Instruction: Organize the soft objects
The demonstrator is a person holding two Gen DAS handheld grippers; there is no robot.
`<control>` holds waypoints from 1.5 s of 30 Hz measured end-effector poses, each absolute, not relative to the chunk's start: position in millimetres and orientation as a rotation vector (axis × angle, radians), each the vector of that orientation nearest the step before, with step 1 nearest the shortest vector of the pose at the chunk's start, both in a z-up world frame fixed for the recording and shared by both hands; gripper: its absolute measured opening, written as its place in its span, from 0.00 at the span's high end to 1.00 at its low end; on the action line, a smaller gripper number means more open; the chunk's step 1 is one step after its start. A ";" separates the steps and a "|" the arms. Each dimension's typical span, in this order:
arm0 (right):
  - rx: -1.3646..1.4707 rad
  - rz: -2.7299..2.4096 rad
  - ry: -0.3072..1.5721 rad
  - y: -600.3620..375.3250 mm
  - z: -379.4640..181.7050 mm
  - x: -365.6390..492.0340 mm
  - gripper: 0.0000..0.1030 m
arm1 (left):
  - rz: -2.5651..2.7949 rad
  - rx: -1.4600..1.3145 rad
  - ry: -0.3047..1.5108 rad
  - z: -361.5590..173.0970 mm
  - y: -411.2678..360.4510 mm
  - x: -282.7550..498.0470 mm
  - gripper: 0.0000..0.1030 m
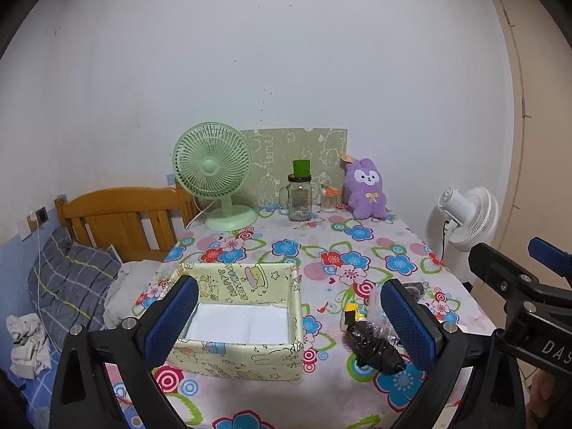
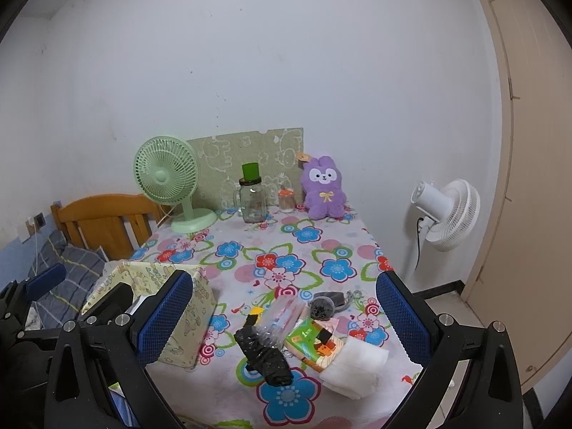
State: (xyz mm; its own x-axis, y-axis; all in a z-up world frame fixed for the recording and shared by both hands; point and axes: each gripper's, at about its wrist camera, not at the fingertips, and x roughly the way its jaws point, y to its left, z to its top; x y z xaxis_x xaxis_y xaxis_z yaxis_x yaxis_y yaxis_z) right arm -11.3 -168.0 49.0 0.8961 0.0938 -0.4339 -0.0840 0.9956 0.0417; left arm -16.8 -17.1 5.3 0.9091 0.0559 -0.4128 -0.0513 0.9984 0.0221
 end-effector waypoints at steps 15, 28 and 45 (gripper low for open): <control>0.014 0.082 0.444 -168.5 50.9 -11.4 0.00 | 0.032 -0.001 0.446 2.7 -19.0 -14.4 0.00; 0.017 0.086 0.449 -167.5 49.9 -11.1 0.00 | 0.042 -0.006 0.455 1.9 -15.8 -12.6 0.00; 0.020 0.085 0.449 -165.7 47.4 -9.2 0.00 | 0.039 -0.036 0.466 0.6 -9.8 -6.6 0.00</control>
